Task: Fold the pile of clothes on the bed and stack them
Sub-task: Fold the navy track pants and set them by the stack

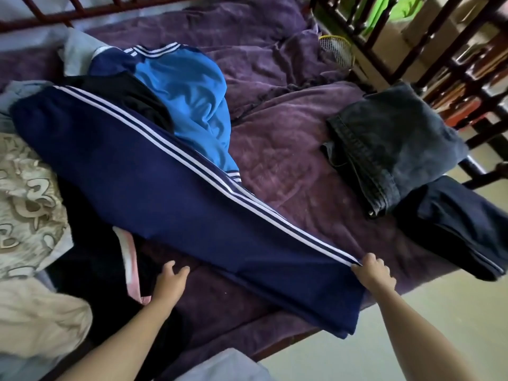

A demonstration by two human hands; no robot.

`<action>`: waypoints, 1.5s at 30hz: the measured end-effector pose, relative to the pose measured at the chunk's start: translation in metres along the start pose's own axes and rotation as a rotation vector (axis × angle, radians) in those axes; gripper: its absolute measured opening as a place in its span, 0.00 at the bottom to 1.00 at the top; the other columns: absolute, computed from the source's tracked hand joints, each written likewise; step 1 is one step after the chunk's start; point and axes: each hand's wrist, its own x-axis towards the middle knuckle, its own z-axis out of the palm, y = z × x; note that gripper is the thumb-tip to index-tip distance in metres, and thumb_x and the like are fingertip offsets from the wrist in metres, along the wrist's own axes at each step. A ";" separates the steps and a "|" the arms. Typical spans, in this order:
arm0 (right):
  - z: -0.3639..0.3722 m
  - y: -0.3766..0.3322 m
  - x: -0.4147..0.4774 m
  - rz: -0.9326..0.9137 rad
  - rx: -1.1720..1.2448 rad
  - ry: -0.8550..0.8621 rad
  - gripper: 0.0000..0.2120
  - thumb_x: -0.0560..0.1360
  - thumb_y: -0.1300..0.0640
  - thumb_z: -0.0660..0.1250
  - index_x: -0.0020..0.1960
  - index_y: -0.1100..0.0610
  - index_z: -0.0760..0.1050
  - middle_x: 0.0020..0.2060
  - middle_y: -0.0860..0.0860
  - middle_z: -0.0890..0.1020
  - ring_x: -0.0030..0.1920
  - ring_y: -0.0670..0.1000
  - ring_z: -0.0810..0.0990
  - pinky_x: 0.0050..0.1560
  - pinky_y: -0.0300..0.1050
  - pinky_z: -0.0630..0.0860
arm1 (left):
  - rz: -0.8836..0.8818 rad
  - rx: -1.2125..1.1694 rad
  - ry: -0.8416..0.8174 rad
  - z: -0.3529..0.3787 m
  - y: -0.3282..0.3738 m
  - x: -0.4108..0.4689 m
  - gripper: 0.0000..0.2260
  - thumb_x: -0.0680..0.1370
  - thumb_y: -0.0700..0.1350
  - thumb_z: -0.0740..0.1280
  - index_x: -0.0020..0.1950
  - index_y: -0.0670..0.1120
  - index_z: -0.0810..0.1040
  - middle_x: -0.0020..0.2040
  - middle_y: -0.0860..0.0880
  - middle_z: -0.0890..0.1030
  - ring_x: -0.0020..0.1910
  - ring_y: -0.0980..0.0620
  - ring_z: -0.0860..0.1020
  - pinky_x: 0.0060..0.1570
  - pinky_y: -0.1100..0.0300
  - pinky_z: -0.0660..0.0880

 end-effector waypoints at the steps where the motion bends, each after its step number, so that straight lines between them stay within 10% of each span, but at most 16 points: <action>1: 0.002 0.005 0.003 0.023 0.084 -0.045 0.20 0.76 0.50 0.62 0.64 0.58 0.65 0.64 0.58 0.69 0.65 0.60 0.67 0.62 0.53 0.64 | 0.003 0.008 -0.023 0.008 0.003 -0.004 0.23 0.79 0.44 0.62 0.72 0.38 0.62 0.70 0.37 0.67 0.69 0.41 0.67 0.66 0.53 0.62; 7: 0.015 0.017 0.014 0.099 0.695 -0.048 0.41 0.70 0.59 0.73 0.75 0.60 0.53 0.70 0.60 0.66 0.68 0.61 0.66 0.67 0.53 0.64 | -0.032 -0.021 -0.092 0.038 0.009 -0.019 0.22 0.80 0.44 0.61 0.72 0.39 0.62 0.71 0.40 0.66 0.69 0.43 0.66 0.65 0.54 0.63; 14: 0.026 0.013 -0.007 0.368 0.995 -0.188 0.17 0.69 0.69 0.70 0.55 0.67 0.69 0.40 0.60 0.74 0.46 0.61 0.74 0.41 0.57 0.75 | -0.134 -0.091 -0.137 0.038 0.004 -0.027 0.22 0.79 0.46 0.61 0.72 0.41 0.63 0.68 0.38 0.69 0.66 0.41 0.68 0.66 0.49 0.66; 19: -0.018 0.025 -0.020 0.294 1.240 -0.042 0.17 0.68 0.75 0.66 0.54 0.63 0.73 0.41 0.58 0.76 0.40 0.59 0.74 0.37 0.49 0.73 | -0.100 -0.142 -0.119 0.018 0.009 -0.029 0.20 0.79 0.47 0.61 0.70 0.42 0.66 0.62 0.42 0.73 0.59 0.43 0.73 0.53 0.54 0.72; 22: -0.055 0.038 -0.027 0.303 1.256 0.042 0.20 0.67 0.78 0.65 0.54 0.61 0.72 0.35 0.55 0.72 0.39 0.57 0.73 0.38 0.49 0.71 | -0.077 -0.171 -0.106 0.001 0.011 -0.028 0.17 0.79 0.47 0.61 0.66 0.44 0.68 0.52 0.44 0.73 0.48 0.45 0.72 0.35 0.60 0.67; 30: -0.104 -0.007 -0.063 0.173 1.012 0.128 0.21 0.67 0.74 0.67 0.52 0.61 0.61 0.38 0.55 0.68 0.44 0.55 0.69 0.43 0.49 0.70 | 0.009 -0.272 -0.131 -0.038 0.029 -0.037 0.03 0.80 0.43 0.60 0.47 0.46 0.67 0.35 0.49 0.66 0.33 0.52 0.65 0.33 0.60 0.61; 39: -0.129 -0.188 -0.175 -0.311 1.140 -0.465 0.13 0.72 0.68 0.66 0.34 0.55 0.70 0.22 0.49 0.72 0.23 0.46 0.72 0.21 0.34 0.69 | 0.503 -0.410 -0.488 -0.075 0.118 -0.098 0.09 0.77 0.52 0.66 0.53 0.50 0.75 0.54 0.46 0.79 0.48 0.53 0.79 0.45 0.61 0.73; 45: -0.120 -0.271 -0.239 -0.406 1.122 -0.724 0.11 0.76 0.62 0.64 0.36 0.53 0.67 0.30 0.49 0.73 0.22 0.45 0.76 0.22 0.32 0.69 | 0.681 -0.579 -0.583 -0.128 0.123 -0.101 0.43 0.51 0.71 0.74 0.59 0.50 0.74 0.49 0.49 0.81 0.48 0.52 0.79 0.46 0.59 0.76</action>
